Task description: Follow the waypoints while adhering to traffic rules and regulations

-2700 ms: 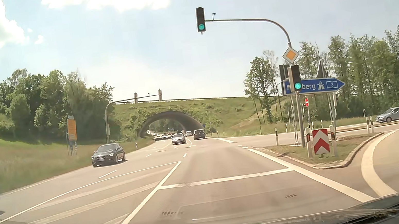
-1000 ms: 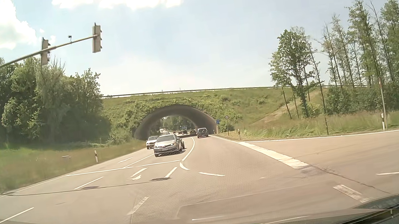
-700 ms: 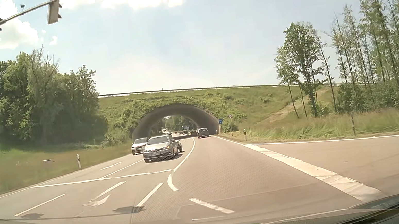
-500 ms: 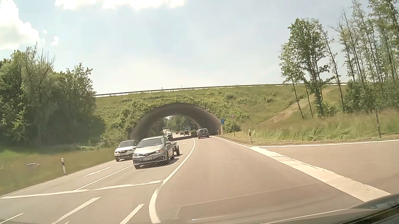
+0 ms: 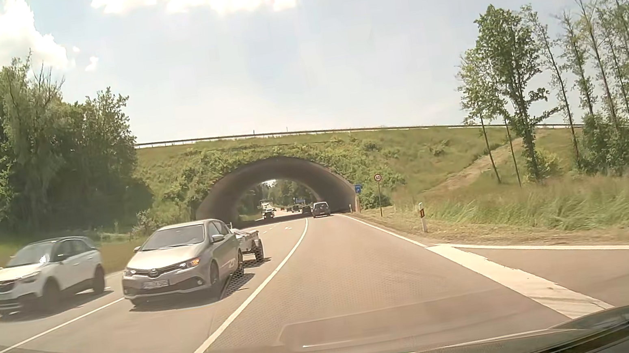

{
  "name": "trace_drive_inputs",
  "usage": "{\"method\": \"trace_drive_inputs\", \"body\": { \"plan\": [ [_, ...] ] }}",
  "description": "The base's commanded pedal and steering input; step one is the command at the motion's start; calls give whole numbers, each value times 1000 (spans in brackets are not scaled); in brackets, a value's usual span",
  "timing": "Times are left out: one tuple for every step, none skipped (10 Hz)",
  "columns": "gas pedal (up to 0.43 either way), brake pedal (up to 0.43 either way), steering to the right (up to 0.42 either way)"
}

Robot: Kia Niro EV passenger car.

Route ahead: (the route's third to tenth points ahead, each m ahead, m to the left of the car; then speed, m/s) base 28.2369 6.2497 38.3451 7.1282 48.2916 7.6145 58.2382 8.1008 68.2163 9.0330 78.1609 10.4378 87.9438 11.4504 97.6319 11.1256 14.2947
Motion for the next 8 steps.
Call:
{"method": "trace_drive_inputs", "body": {
  "plan": [
    [240, 0, -13],
    [220, 0, -13],
    [220, 0, -13],
    [197, 0, -13],
    [177, 0, -13],
    [177, 0, -13],
    [169, 0, -14],
    [157, 0, -14]
  ]
}}
